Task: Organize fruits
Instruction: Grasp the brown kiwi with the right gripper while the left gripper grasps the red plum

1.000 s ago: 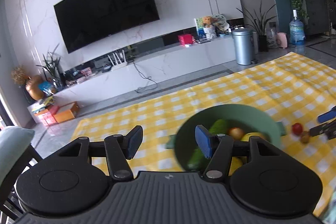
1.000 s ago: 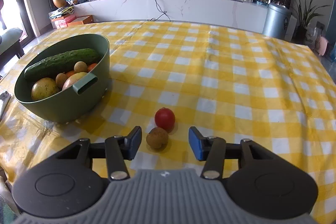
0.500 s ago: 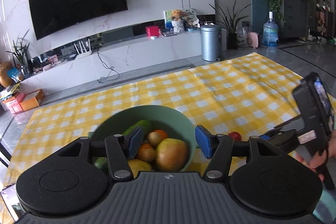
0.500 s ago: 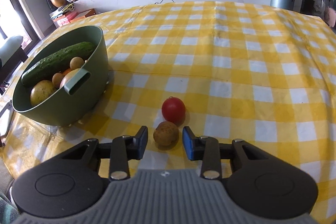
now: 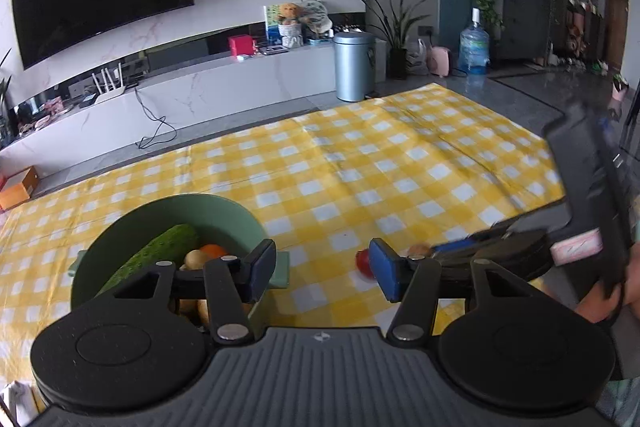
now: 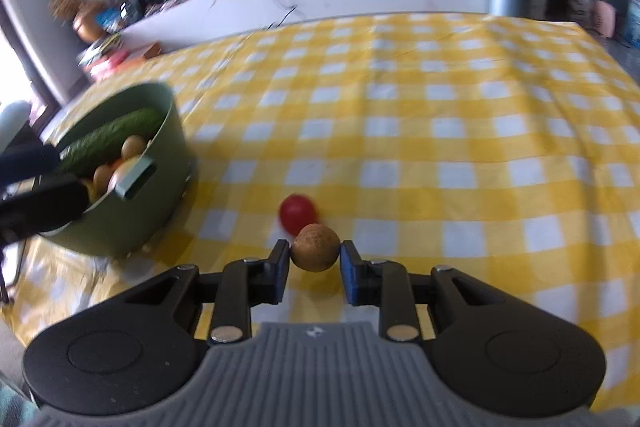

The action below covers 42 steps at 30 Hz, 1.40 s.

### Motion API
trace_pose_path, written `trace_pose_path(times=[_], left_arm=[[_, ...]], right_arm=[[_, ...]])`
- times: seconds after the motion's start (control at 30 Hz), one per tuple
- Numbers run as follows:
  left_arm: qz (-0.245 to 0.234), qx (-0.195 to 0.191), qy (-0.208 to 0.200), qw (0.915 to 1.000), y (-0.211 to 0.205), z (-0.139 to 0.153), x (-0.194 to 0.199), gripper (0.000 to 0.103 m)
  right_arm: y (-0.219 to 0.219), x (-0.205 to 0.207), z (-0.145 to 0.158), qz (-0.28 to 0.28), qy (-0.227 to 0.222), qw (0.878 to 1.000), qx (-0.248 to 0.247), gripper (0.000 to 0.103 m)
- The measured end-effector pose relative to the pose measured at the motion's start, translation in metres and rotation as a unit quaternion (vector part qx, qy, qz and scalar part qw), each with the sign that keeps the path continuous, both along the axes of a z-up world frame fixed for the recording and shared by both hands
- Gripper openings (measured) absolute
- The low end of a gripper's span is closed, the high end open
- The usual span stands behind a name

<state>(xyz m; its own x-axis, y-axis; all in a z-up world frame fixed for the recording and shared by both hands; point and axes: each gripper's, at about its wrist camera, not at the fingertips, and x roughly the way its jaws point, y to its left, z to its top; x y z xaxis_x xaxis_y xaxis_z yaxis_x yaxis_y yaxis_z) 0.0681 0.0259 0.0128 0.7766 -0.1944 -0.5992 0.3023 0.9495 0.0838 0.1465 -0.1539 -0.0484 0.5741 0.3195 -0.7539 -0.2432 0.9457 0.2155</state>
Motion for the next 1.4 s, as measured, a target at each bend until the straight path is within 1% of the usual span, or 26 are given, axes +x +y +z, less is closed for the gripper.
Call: trace_pose_path(times=[0.1,0.2,0.27,0.33,0.43,0.5,0.57,0.63,0.7,0.77,0.83,1.03,1.1,1.17,1.2,1.4], left_arm=[[-0.003,0.022,0.005,0.9997,-0.015,-0.009,0.006,0.061],[-0.006,0.042,0.012,0.999,-0.032,-0.02,0.013,0.058],[-0.011,0.046,0.019,0.9987,-0.044,-0.028,0.018,0.057],[-0.015,0.048,0.026,0.9984,-0.053,-0.034,0.024,0.056],[-0.005,0.047,0.043,0.9979,-0.063,-0.045,0.035,0.055],[0.011,0.043,0.059,0.9972,-0.066,-0.053,0.044,0.055],[0.031,0.038,0.075,0.996,-0.067,-0.062,0.053,0.054],[0.052,0.033,0.092,0.9939,-0.066,-0.071,0.062,0.052],[0.074,0.031,0.103,0.9914,-0.064,-0.078,0.07,0.05],[0.09,0.029,0.109,0.9896,-0.063,-0.084,0.073,0.05],[0.09,0.012,0.114,0.9894,-0.062,-0.086,0.075,0.05],[0.087,-0.007,0.121,0.9889,-0.065,-0.091,0.078,0.049],[0.091,-0.013,0.122,0.9883,-0.065,-0.093,0.08,0.043],[0.092,-0.015,0.121,0.9882,-0.064,-0.094,0.081,0.04],[0.091,-0.017,0.12,0.9885,-0.064,-0.094,0.081,0.035],[0.087,-0.028,0.121,0.9885,-0.062,-0.094,0.081,0.032]], right_arm=[[-0.015,-0.009,0.013,-0.029,-0.031,0.999,-0.015,0.024],[-0.023,-0.015,0.023,-0.029,-0.047,0.998,-0.022,0.024],[-0.029,-0.015,0.027,-0.028,-0.054,0.998,-0.031,0.024],[-0.036,-0.015,0.03,-0.028,-0.057,0.998,-0.027,0.024],[-0.047,-0.011,0.033,-0.031,-0.064,0.997,-0.027,0.024],[-0.055,-0.005,0.031,-0.037,-0.059,0.997,-0.019,0.024],[-0.063,0.002,0.026,-0.04,-0.036,0.999,0.01,0.024],[-0.065,0.008,0.02,-0.036,-0.019,0.999,0.027,0.024],[-0.062,0.013,0.017,-0.029,-0.012,0.999,0.032,0.024],[-0.057,0.015,0.014,-0.026,-0.006,0.999,0.025,0.024],[-0.055,0.018,0.011,-0.028,0.003,0.999,0.023,0.024],[-0.056,0.023,0.005,-0.032,0.02,0.999,0.035,0.024],[-0.058,0.023,0.005,-0.036,0.022,0.998,0.039,0.024],[-0.058,0.023,0.004,-0.036,0.022,0.998,0.039,0.024],[-0.057,0.023,0.004,-0.035,0.022,0.998,0.037,0.024],[-0.052,0.023,0.004,-0.031,0.018,0.999,0.022,0.024]])
